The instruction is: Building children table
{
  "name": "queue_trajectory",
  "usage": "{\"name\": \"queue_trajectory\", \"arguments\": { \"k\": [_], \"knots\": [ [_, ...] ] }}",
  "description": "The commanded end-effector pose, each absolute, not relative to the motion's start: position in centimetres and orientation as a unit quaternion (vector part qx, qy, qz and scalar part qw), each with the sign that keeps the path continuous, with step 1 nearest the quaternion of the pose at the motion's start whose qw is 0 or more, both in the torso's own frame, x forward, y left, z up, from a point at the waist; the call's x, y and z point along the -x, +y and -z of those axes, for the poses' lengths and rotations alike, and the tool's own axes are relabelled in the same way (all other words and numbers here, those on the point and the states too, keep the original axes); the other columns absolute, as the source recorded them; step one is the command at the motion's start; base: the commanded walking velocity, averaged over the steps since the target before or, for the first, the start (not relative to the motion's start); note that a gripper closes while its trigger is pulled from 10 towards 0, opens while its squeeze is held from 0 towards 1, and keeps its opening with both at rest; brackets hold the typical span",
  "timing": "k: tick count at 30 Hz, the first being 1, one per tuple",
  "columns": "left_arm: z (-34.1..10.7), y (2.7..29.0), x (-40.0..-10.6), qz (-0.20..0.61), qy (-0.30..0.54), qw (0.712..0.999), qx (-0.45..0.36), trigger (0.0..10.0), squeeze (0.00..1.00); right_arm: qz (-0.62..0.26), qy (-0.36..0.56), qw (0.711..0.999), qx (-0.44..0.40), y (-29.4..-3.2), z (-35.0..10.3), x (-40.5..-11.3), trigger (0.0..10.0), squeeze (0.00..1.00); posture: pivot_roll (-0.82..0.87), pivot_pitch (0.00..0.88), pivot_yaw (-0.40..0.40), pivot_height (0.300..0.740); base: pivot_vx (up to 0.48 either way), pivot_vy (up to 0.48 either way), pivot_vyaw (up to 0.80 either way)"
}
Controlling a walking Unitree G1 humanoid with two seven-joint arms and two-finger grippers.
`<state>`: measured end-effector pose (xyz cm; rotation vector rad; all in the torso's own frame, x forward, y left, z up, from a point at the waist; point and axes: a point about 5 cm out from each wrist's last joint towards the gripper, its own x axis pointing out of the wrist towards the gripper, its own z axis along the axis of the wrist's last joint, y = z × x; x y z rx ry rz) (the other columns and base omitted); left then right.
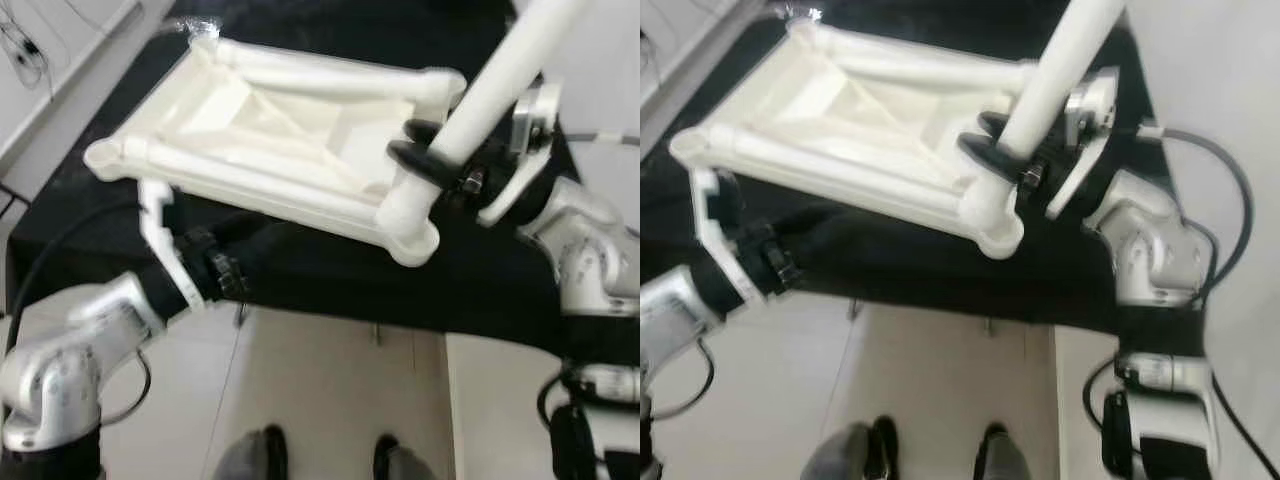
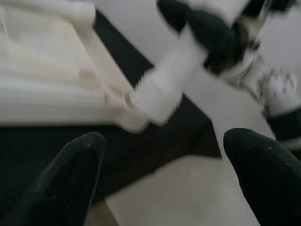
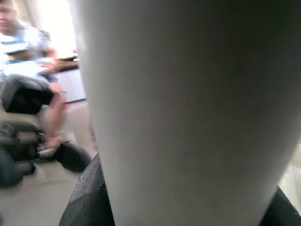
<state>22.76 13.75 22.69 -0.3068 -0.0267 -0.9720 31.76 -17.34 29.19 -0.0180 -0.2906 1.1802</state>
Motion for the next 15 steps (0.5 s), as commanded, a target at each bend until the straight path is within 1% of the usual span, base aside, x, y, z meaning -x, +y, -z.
{"name": "queue_trajectory", "arguments": {
  "k": [1, 2, 3, 5, 8, 10, 15],
  "knots": [
    [-21.4, 13.6, -21.9, 0.464, 0.006, 0.88, 0.101, 10.0, 0.0, -0.569, -0.14, 0.81, 0.012, -17.3, -29.0, -31.4, 10.0, 0.0, 0.02, 0.284, 0.037, 0.74, 0.0, 0.0, 0.0],
    [-20.4, 13.4, -21.3, 0.461, 0.024, 0.884, 0.067, 10.0, 0.0, -0.57, -0.138, 0.81, 0.013, -17.3, -28.7, -31.6, 10.0, 0.0, 0.03, 0.288, 0.037, 0.74, 0.0, 0.0, 0.0],
    [-20.4, 13.4, -21.3, 0.461, 0.024, 0.884, 0.067, 10.0, 0.0, -0.57, -0.138, 0.81, 0.013, -17.3, -28.7, -31.6, 10.0, 0.0, 0.03, 0.288, 0.037, 0.74, 0.0, 0.0, 0.0],
    [-19.3, 13.0, -20.6, 0.457, 0.043, 0.888, 0.031, 10.0, 0.0, -0.571, -0.14, 0.809, 0.015, -17.4, -28.5, -31.8, 10.0, 0.0, 0.03, 0.298, 0.039, 0.74, 0.0, 0.0, 0.0],
    [-18.8, 12.6, -20.3, 0.453, 0.046, 0.89, 0.016, 10.0, 0.0, -0.571, -0.141, 0.809, 0.015, -17.5, -28.5, -32.1, 10.0, 0.0, 0.03, 0.302, 0.04, 0.74, 0.0, 0.0, 0.0],
    [-17.6, 11.7, -19.4, 0.45, 0.054, 0.891, -0.015, 10.0, 0.0, -0.568, -0.143, 0.81, 0.013, -17.6, -28.5, -32.4, 10.0, 0.0, 0.04, 0.312, 0.044, 0.74, 0.0, 0.0, 0.0],
    [-17.3, 11.1, -18.5, 0.448, 0.054, 0.892, -0.04, 10.0, 0.0, -0.562, -0.143, 0.814, 0.025, -17.4, -28.0, -32.8, 10.0, 0.0, 0.05, 0.341, 0.055, 0.74, 0.0, 0.0, 0.0]
  ]
}}
